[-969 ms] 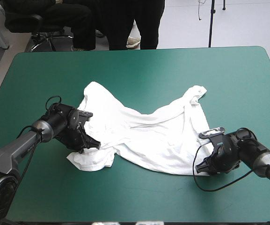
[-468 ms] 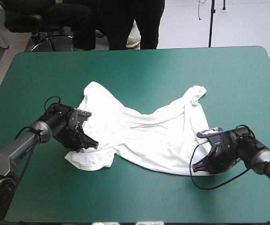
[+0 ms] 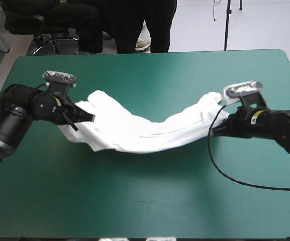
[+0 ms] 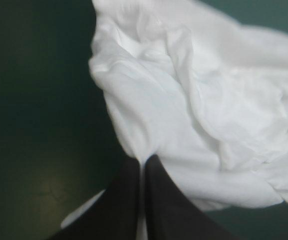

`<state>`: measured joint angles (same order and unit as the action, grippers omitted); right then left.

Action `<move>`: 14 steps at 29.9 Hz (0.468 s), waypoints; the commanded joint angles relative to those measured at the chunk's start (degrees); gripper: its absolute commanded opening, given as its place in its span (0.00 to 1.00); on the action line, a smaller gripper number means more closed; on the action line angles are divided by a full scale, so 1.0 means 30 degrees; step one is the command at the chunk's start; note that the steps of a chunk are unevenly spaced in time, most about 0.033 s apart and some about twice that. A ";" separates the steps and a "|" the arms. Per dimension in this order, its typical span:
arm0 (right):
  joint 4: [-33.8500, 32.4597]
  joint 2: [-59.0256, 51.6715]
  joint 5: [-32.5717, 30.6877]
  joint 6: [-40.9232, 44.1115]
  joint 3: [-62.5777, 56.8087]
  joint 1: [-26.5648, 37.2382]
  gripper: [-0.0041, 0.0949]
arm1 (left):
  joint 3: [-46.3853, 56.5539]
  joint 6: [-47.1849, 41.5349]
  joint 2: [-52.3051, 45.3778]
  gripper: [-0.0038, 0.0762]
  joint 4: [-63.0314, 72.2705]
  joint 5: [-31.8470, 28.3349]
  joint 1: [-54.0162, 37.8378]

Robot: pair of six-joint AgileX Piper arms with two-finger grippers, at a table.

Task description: Fold the cloth

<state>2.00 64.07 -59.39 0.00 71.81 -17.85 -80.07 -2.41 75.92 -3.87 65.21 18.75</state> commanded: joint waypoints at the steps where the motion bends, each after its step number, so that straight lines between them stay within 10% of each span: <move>1: -0.0227 -0.0513 0.0572 -0.0144 0.4106 0.0022 0.02 | -0.3623 -0.0149 -0.1270 0.03 0.0309 -0.0479 0.0025; 14: -0.0170 -0.0513 0.3766 -0.1172 1.4715 0.0022 0.02 | -1.6281 -0.0345 -0.1521 0.03 0.1041 -0.1677 0.0025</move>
<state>1.60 63.42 -53.83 -2.44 110.66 -17.85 -122.43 -2.88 73.23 -1.53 65.15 18.75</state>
